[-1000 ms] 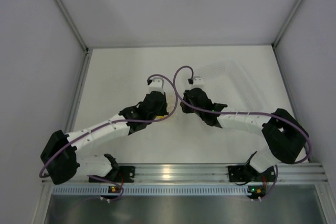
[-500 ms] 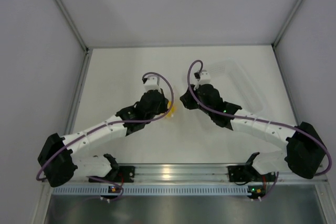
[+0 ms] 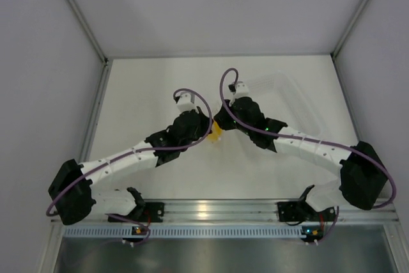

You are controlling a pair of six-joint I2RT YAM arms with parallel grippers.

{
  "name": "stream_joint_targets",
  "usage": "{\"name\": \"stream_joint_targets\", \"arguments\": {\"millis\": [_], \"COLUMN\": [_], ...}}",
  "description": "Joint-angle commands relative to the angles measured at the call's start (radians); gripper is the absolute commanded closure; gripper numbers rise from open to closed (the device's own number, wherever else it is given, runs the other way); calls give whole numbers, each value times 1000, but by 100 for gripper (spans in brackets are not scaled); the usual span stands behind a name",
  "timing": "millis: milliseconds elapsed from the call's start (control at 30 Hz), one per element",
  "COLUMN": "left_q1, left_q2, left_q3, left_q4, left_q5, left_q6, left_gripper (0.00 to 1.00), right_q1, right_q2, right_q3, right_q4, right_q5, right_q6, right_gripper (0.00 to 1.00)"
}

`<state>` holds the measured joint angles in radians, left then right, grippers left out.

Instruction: Open the zip-top bag and remove the fake food

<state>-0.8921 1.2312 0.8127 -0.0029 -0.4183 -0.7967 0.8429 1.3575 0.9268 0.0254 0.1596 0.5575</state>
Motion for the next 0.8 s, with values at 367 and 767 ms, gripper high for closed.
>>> {"name": "stream_joint_targets", "arguments": {"millis": [367,767], "left_q1": [-8,-4], "left_q2": [-45,-233], "left_q3": [-179,-261], "left_q4": [170,169], "left_q5": [-20,-73], "left_q6": [-186,-134], "left_gripper": [100,100], "right_q1": [2,13], "right_q2": [294,417], "right_q3": [104,198], "right_q4": [27,-150], "right_q5": [49,177], "right_q6": [15,-130], "right_gripper": [88,98]}}
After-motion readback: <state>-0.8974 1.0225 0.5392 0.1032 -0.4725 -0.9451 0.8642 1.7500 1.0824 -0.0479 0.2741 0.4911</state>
